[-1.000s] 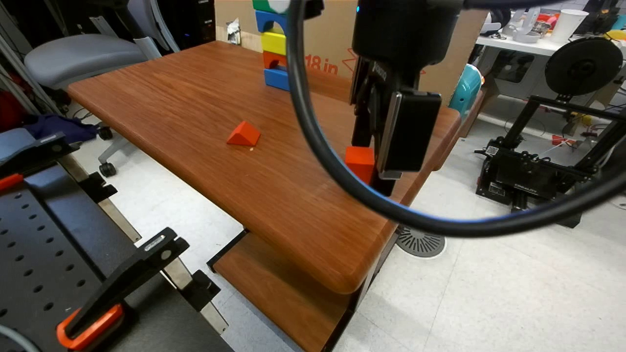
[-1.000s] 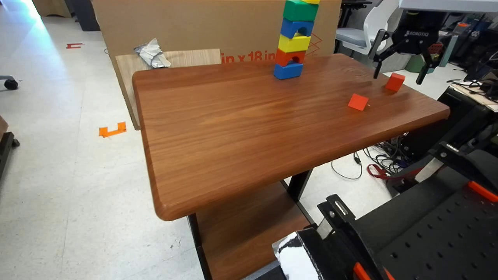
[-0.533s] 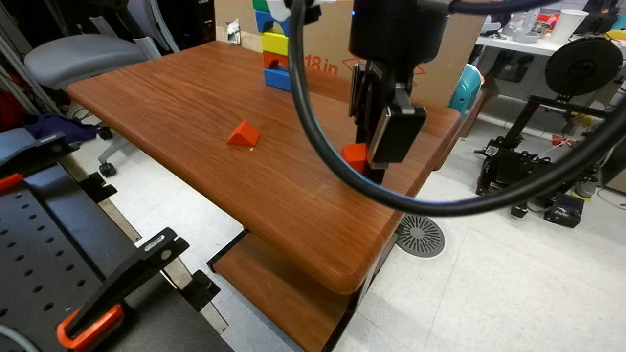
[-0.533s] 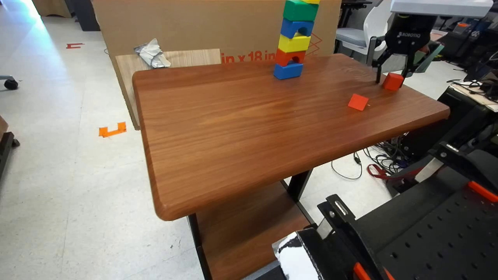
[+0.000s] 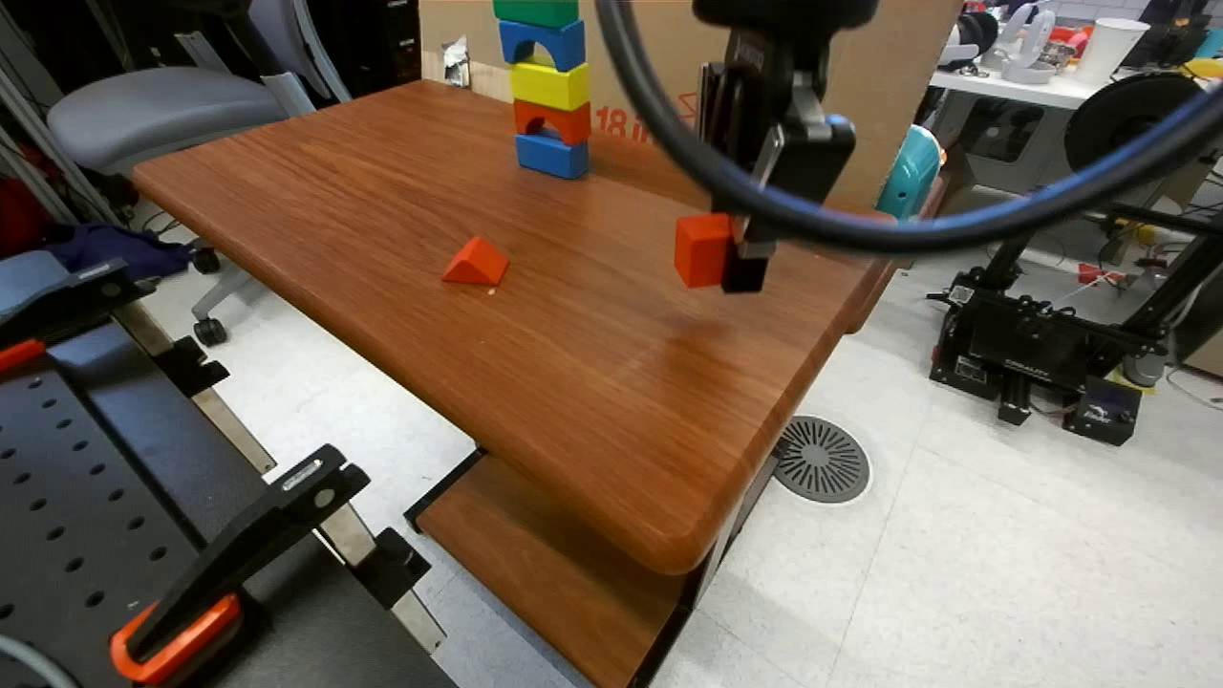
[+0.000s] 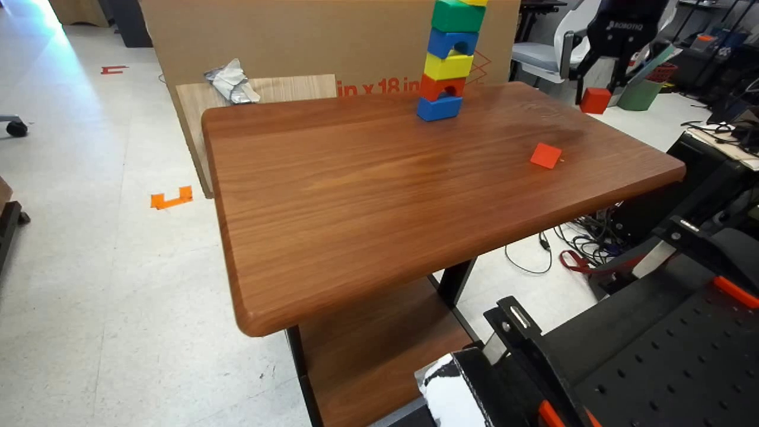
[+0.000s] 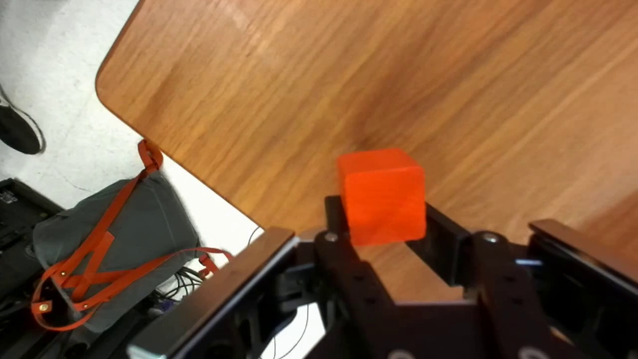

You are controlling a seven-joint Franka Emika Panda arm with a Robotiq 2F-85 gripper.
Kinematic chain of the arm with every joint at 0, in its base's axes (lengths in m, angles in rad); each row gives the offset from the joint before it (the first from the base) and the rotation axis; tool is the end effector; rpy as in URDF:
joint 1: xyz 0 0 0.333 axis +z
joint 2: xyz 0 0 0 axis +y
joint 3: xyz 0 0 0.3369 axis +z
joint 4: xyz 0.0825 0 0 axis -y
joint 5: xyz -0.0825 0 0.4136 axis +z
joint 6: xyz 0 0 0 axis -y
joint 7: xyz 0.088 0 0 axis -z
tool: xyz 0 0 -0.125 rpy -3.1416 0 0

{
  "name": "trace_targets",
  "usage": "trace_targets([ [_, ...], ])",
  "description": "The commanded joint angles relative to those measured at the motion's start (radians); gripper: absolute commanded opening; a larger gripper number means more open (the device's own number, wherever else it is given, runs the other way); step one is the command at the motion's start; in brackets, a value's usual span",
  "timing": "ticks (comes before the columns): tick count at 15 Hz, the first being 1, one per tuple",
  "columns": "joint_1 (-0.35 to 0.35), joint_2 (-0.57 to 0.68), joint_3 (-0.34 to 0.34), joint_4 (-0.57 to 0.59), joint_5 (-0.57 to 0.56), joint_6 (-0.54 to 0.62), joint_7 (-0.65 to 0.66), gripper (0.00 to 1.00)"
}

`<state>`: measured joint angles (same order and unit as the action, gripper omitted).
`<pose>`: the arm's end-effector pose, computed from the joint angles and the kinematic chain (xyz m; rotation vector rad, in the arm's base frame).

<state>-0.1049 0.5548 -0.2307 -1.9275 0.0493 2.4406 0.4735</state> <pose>0.6160 -0.2107 0.1798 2.8000 -1.2093 -0.0300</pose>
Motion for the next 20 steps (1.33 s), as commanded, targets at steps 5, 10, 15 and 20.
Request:
trace_targets([
  [5,0.041,-0.263,0.039,-0.025,0.028,-0.086,-0.017,0.11],
  [10,0.052,-0.338,0.106,0.038,0.065,-0.105,-0.057,0.11],
  [15,0.059,-0.324,0.161,0.109,0.094,-0.121,-0.163,0.11],
  [20,0.068,-0.273,0.193,0.17,0.078,-0.239,-0.251,0.11],
])
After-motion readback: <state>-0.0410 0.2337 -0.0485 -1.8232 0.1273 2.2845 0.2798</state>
